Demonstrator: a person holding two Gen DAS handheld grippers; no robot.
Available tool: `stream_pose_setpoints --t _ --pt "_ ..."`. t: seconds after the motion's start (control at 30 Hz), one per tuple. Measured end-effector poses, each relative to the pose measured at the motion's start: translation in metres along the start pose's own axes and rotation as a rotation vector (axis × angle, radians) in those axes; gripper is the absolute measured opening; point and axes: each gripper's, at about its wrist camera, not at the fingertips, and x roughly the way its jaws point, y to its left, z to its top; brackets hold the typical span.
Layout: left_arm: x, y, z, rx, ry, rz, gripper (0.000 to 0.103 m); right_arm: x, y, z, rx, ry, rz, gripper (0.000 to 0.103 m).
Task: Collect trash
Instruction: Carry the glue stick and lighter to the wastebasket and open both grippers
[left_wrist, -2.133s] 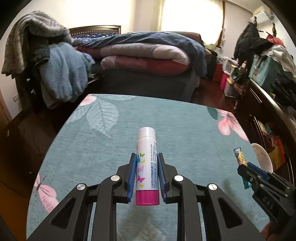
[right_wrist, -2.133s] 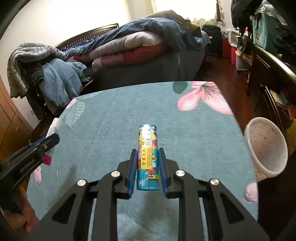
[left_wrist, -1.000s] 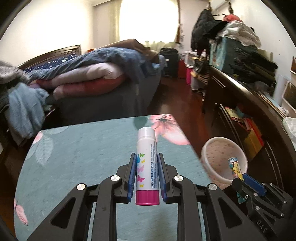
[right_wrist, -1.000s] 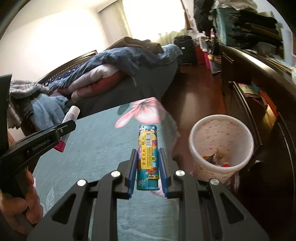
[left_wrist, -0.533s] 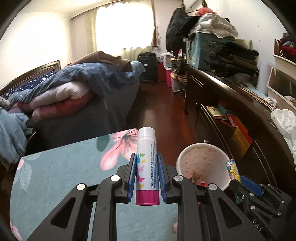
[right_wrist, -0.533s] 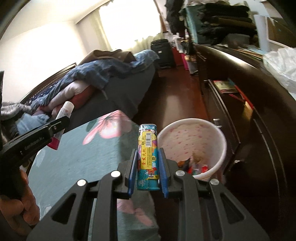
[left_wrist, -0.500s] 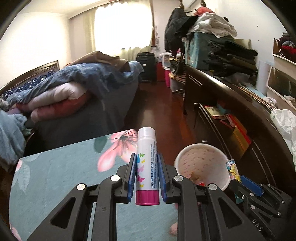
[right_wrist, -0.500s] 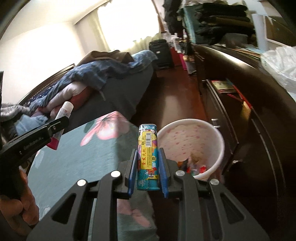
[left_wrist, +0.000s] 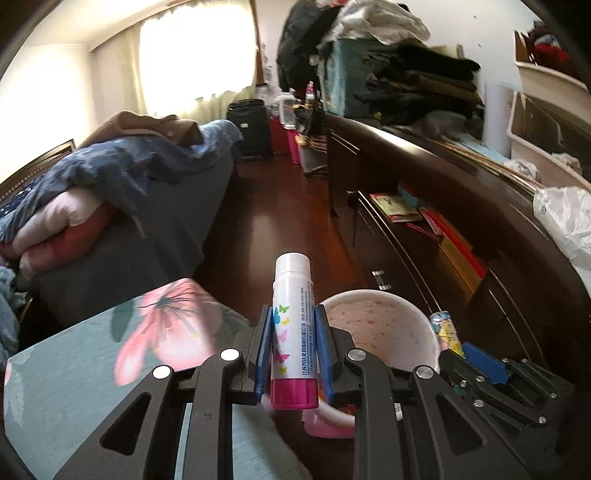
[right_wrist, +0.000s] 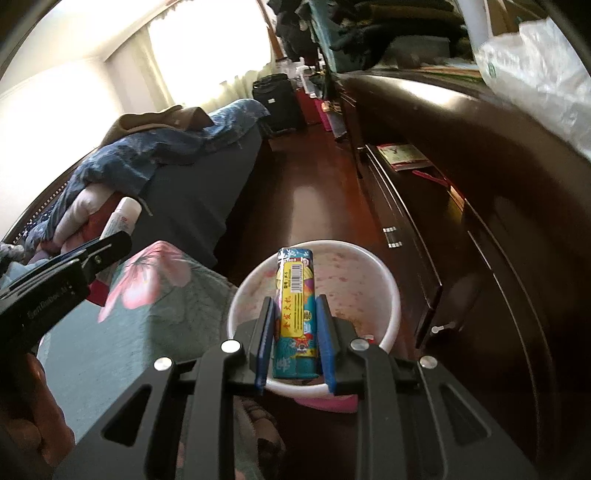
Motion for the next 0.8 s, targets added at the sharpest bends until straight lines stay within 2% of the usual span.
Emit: stream_pose_setpoints --t 0.2,0.5,0.6,0.63,0.67,0.7,0.73,0.77,0.8 --pt "0.027 -0.020 0.002 0.022 0.025 -0.019 0.022 0.023 -0.021 0.002 0.023 0.018 -0.041 0.024" --pt "0.079 -0.025 0.002 -0.022 0.116 -0.075 0.023 0.067 -0.037 0.002 0.030 0.058 -0.089 0.024" --pt "0.092 -0.024 0.000 -0.032 0.135 -0.096 0.023 0.084 -0.037 0.002 0.017 0.065 -0.098 0.026" --pt "0.094 -0.023 0.000 -0.033 0.137 -0.097 0.023 0.089 -0.038 0.002 0.013 0.070 -0.103 0.032" --pt "0.094 -0.022 0.000 -0.037 0.129 -0.094 0.028 0.093 -0.038 0.001 0.017 0.071 -0.107 0.034" --pt "0.094 -0.021 0.000 -0.040 0.122 -0.098 0.041 0.095 -0.039 0.000 0.020 0.071 -0.112 0.035" --pt "0.092 -0.019 0.000 -0.046 0.107 -0.099 0.048 0.096 -0.040 -0.002 0.022 0.073 -0.116 0.036" --pt "0.089 -0.017 0.001 -0.051 0.089 -0.090 0.064 0.097 -0.041 -0.003 0.026 0.076 -0.116 0.037" --pt "0.084 -0.014 0.002 -0.057 0.064 -0.079 0.073 0.097 -0.043 -0.004 0.030 0.077 -0.116 0.037"
